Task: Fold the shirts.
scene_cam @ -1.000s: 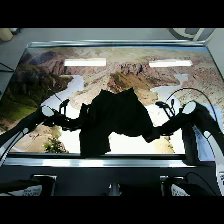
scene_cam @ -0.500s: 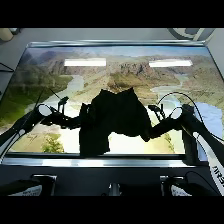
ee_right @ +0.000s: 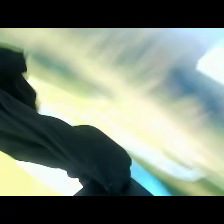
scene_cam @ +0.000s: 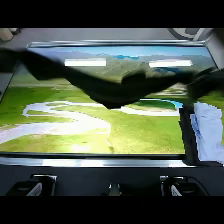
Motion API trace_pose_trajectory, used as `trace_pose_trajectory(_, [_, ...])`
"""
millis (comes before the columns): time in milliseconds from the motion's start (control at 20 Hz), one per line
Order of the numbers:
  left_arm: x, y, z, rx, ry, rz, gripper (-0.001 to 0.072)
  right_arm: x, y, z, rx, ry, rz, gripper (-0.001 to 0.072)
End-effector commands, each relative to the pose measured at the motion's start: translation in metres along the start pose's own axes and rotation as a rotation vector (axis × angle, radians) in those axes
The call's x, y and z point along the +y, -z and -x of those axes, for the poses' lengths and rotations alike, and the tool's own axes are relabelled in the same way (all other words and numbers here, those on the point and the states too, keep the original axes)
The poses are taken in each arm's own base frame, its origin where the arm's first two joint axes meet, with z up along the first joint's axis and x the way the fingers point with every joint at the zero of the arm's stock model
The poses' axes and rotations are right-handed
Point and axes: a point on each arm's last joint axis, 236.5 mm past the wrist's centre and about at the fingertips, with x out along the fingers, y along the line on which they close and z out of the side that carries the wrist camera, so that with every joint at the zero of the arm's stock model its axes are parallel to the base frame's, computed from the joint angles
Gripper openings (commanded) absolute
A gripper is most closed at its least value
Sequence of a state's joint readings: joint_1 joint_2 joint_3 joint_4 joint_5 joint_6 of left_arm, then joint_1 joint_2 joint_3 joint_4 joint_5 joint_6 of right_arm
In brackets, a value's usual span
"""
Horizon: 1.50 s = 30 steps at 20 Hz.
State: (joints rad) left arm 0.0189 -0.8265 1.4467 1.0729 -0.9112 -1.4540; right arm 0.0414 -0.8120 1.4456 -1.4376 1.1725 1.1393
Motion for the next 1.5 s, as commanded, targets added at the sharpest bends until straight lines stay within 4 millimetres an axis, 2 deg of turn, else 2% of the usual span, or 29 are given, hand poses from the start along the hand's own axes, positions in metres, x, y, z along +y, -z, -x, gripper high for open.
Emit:
trace_pose_trajectory(0, [-0.039,-0.136,0.172,-0.523,-0.120,-0.077,0.0027,-0.059,-0.075,0.194,-0.435,0.382,-0.052,0.0019])
trace_pose_trajectory(50, [-0.054,-0.144,0.195,-0.587,-0.085,-0.051,0.0027,-0.054,-0.076,0.211,-0.480,0.374,-0.080,0.0019])
trace_pose_trajectory(100, [-0.067,-0.144,0.208,-0.613,-0.048,-0.048,0.0027,-0.050,-0.074,0.219,-0.493,0.362,-0.091,0.0019])
trace_pose_trajectory(200, [-0.075,-0.144,0.221,-0.634,-0.039,-0.056,0.0027,-0.048,-0.072,0.222,-0.493,0.359,-0.094,0.0019])
trace_pose_trajectory(450, [-0.076,-0.144,0.224,-0.641,-0.042,-0.062,0.0027,-0.046,-0.068,0.219,-0.472,0.351,-0.093,0.0019])
trace_pose_trajectory(550, [-0.066,-0.144,0.220,-0.630,-0.085,-0.078,0.0027,-0.043,-0.054,0.203,-0.387,0.327,-0.093,0.0020])
trace_pose_trajectory(600, [-0.057,-0.143,0.213,-0.609,-0.118,-0.087,0.0027,-0.040,-0.040,0.187,-0.302,0.301,-0.101,0.0020])
trace_pose_trajectory(650, [-0.045,-0.138,0.201,-0.569,-0.149,-0.090,0.0027,-0.036,-0.022,0.168,-0.194,0.267,-0.111,0.0020])
trace_pose_trajectory(750, [-0.014,-0.118,0.162,-0.425,-0.216,-0.077,0.0028,-0.022,0.030,0.121,0.114,0.168,-0.137,0.0020])
trace_pose_trajectory(850, [0.021,-0.087,0.105,-0.252,-0.249,-0.072,0.0027,-0.005,0.085,0.066,0.406,0.065,-0.148,0.0019])
trace_pose_trajectory(900, [0.039,-0.070,0.076,-0.176,-0.259,-0.059,0.0027,0.003,0.106,0.036,0.489,0.023,-0.151,0.0019])
trace_pose_trajectory(950, [0.060,-0.049,0.047,-0.099,-0.273,-0.028,0.0028,0.011,0.126,0.004,0.544,-0.015,-0.155,0.0020])
trace_pose_trajectory(1050, [0.107,0.012,-0.016,0.091,-0.304,0.049,0.0027,0.031,0.166,-0.069,0.589,-0.070,-0.218,0.0020])
trace_pose_trajectory(1100, [0.127,0.044,-0.043,0.172,-0.316,0.086,0.0027,0.041,0.180,-0.108,0.570,-0.088,-0.282,0.0020])
trace_pose_trajectory(1200, [0.160,0.105,-0.092,0.310,-0.334,0.143,0.0028,0.060,0.182,-0.175,0.478,-0.142,-0.405,0.0021])
trace_pose_trajectory(1300, [0.183,0.150,-0.128,0.408,-0.342,0.172,0.0028,0.061,0.164,-0.227,0.344,-0.150,-0.534,0.0021])
trace_pose_trajectory(1350, [0.190,0.169,-0.141,0.452,-0.344,0.186,0.0028,0.055,0.154,-0.247,0.268,-0.132,-0.592,0.0021])
trace_pose_trajectory(1450, [0.196,0.201,-0.156,0.528,-0.341,0.205,0.0028,0.044,0.148,-0.271,0.186,-0.095,-0.660,0.0021])
